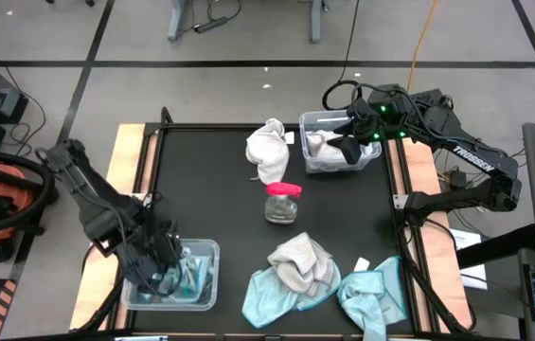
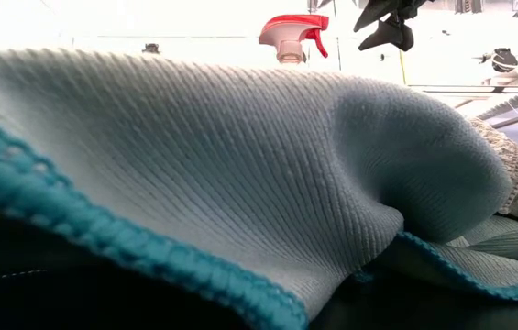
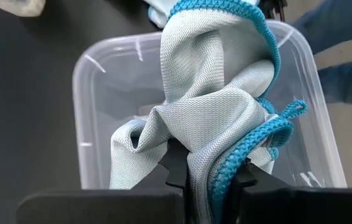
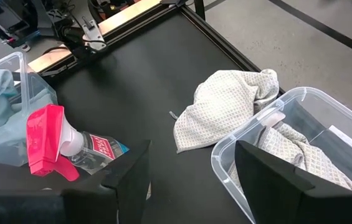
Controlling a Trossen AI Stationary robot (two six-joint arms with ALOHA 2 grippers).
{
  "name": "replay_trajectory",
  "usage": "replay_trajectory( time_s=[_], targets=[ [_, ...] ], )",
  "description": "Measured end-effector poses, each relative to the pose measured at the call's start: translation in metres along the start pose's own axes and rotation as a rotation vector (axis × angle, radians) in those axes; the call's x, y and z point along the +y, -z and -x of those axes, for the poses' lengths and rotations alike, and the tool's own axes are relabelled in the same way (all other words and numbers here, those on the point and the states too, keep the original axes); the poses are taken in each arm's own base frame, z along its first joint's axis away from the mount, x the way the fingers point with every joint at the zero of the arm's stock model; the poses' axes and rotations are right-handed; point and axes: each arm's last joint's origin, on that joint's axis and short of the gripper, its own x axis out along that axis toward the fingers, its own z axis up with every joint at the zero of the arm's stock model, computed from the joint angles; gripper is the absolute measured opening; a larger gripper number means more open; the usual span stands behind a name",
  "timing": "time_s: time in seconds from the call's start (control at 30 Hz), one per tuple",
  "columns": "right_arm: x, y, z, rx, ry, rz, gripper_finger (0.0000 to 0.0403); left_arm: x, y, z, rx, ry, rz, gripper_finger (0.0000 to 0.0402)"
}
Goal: Sort microfiber towel by color & place in baskets
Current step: Put the blue towel into the bottom transparent bin
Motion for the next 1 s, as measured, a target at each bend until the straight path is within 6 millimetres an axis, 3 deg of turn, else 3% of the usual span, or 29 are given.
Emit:
replay_trajectory(
  time_s=[0.27,0.57,1.0],
  targets=[
    [0.0,0.0,0.0,0.001,-0.001,0.005,0.0219,-0.017,0.006,-0.024,0.078,-0.029,-0.056,0.0056],
    [0.0,0.001,0.0,0.013,0.001,-0.008,0.0219,-0.02,0.034,-0.054,0.154,-0.047,0.057,0.0067],
    [-0.001,0.006,0.0,0.062,0.018,-0.012,0.0219,-0.024,0.035,-0.055,0.096,-0.047,0.129,0.0213]
  ],
)
